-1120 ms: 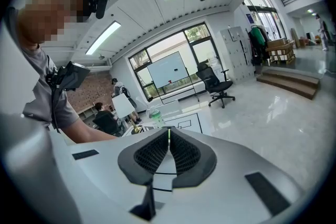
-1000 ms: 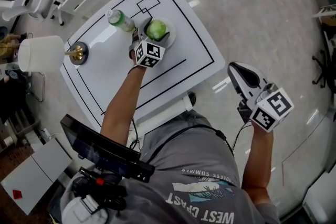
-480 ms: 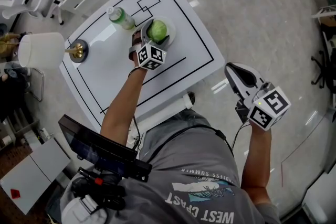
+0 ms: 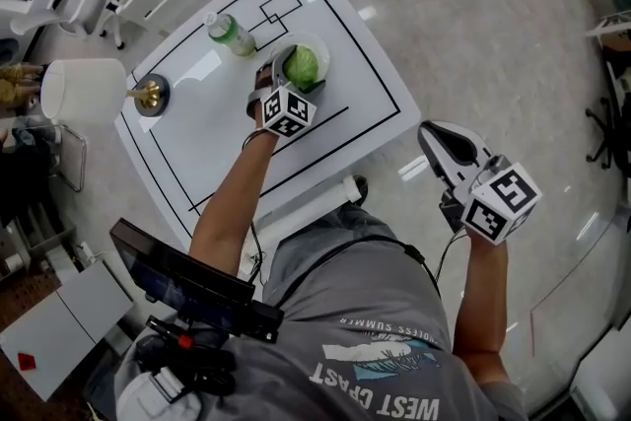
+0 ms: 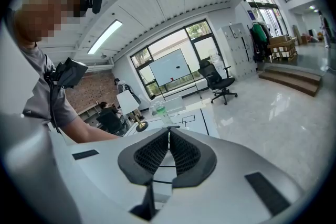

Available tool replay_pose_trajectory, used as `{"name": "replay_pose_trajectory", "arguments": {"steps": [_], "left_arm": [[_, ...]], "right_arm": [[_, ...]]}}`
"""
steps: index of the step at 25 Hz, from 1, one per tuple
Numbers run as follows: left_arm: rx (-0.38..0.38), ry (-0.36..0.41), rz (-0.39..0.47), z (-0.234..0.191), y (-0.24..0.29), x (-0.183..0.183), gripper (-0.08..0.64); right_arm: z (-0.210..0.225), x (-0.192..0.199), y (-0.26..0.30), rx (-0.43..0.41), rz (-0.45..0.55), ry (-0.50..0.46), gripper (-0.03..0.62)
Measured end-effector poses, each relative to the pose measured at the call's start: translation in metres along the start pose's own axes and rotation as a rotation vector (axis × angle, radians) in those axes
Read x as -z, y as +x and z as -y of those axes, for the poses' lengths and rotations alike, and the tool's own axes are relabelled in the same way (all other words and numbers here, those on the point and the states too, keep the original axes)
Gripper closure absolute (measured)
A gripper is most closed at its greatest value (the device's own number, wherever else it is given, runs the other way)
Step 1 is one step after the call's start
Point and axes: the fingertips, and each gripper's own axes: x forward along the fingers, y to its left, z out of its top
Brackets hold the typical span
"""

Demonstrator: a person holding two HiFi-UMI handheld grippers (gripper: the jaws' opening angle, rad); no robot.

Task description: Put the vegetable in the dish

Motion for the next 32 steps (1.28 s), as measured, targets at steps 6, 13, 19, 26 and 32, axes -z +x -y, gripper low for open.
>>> {"name": "replay_pose_trajectory", "arguments": {"steps": [6,13,19,26,32], "left_arm": [[-0.005,-0.057,-0.023,-0.007,-0.001,0.000,0.118],[-0.060,-0.154,0.101,-0.024,-0.053,-0.043,0.121],[-0.096,-0.231,0.326,-0.033,-0.133,-0.120,0.306],[0.029,-0.587,0.679,-0.024,-0.253,-0.215,0.552],[0.090,-0.644,0.749,0.001,-0.317,-0.246,0.552]], "right_arm": [[0.004,0.008,-0.011,-0.003,0.005,0.005,0.581],[0.001,-0.002,-0.032,-0.018,0.045,-0.006,0.581],[-0.012,-0.013,-0.046,-0.077,0.097,-0.065,0.583],[-0.069,-0.060,-0.073,-0.211,0.275,-0.233,0.584],[-0.126,-0.070,-0.084,-0.310,0.311,-0.333,0.586]]}}
